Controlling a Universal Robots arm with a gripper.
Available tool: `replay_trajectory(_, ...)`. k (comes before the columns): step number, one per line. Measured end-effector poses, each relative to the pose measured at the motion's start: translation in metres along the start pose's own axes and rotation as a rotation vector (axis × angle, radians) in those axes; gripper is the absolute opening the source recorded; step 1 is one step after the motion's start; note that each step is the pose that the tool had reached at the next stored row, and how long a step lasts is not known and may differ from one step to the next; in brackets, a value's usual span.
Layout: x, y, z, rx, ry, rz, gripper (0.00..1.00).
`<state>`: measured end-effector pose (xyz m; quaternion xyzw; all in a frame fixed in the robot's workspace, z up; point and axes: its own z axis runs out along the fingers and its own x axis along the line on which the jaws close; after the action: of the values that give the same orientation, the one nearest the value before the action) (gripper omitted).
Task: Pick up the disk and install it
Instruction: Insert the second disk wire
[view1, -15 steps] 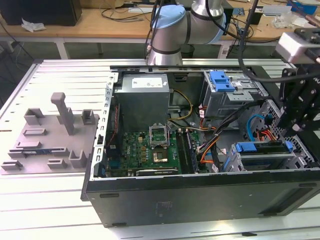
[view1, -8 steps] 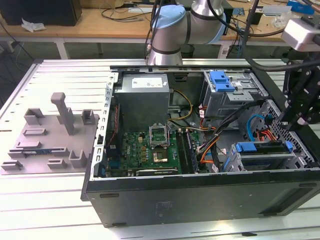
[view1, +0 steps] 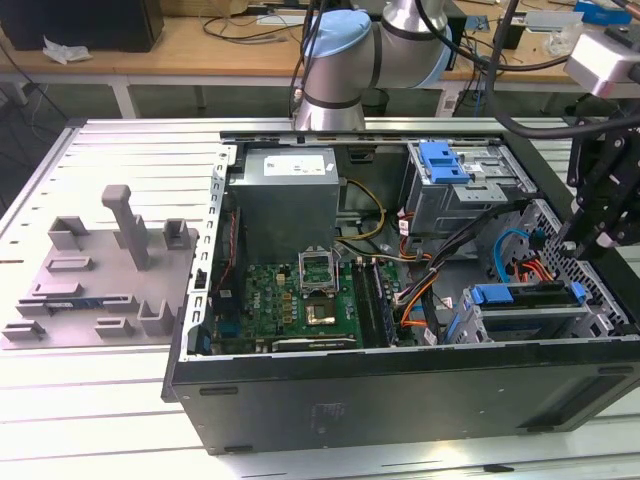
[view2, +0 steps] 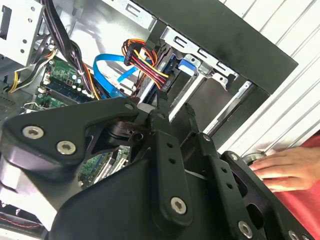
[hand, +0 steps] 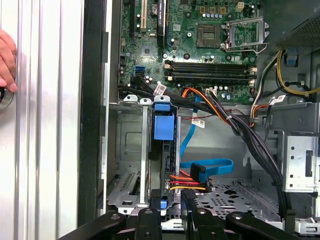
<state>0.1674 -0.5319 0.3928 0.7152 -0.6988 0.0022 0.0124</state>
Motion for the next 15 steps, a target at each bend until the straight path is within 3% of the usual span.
replay_trajectory(7, 0.0, 0.0, -0.0004, 0.0, 0.0001, 0.0, 0.3)
replay_trajectory(8, -0.0015, 0.0, -0.0007, -0.0004, 0.011, 0.0, 0.3)
replay_trajectory(9, -0.0041, -0.0001, -0.0004, -0.0023, 0.0349, 0.0, 0.3)
replay_trajectory(11, -0.008, -0.0002, -0.0005, -0.0048, 0.0691, 0.001, 0.3)
replay_trajectory(12, -0.0144, -0.0003, -0.0007, -0.0064, 0.104, 0.001, 0.3)
replay_trajectory(13, -0.0203, -0.0005, -0.0008, -0.0072, 0.1258, 0.002, 0.3)
replay_trajectory(15, -0.0272, -0.0008, -0.001, -0.0085, 0.1487, 0.002, 0.3)
